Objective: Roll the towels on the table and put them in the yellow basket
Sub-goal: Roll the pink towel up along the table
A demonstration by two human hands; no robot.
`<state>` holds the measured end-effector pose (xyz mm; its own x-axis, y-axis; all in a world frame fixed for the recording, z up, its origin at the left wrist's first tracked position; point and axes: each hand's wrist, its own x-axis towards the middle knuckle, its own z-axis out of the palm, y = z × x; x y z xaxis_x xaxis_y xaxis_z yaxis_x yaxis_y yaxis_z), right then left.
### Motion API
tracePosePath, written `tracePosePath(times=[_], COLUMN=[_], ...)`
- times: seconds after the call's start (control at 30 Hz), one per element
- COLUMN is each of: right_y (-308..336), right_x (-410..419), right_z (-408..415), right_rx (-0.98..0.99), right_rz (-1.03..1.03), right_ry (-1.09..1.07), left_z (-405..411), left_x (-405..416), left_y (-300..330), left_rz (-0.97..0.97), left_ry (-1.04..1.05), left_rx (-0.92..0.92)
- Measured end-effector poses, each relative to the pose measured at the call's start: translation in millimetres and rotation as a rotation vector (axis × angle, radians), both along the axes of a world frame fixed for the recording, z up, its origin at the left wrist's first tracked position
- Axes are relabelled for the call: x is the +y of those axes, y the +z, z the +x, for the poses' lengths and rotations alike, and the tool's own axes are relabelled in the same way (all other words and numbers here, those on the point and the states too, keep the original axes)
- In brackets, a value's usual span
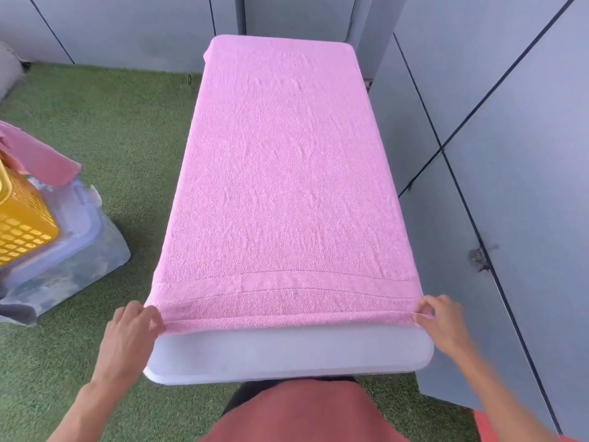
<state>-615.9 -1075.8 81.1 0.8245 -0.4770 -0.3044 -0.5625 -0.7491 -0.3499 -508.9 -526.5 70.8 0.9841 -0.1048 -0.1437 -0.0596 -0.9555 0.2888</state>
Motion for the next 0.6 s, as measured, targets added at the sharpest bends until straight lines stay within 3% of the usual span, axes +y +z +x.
tracePosePath(times=[0.13, 0.4, 0.6], right_y=[-16, -28, -29], right_x=[27, 29, 16], right_z=[-24, -29, -39], right_rx=[-0.135, -0.182, -0.180], right_rz=[-0.254, -0.224, -0.243], right_ry=[0.132, 0.157, 0.326], left_z=[-34, -35, -33], left_x=[-10, -11, 1], left_y=[-18, -27, -20], left_rz=[0.022, 0.039, -0.003], left_ry=[-0.044, -0.087, -0.094], left_rx=[-0.132, -0.100, -0.074])
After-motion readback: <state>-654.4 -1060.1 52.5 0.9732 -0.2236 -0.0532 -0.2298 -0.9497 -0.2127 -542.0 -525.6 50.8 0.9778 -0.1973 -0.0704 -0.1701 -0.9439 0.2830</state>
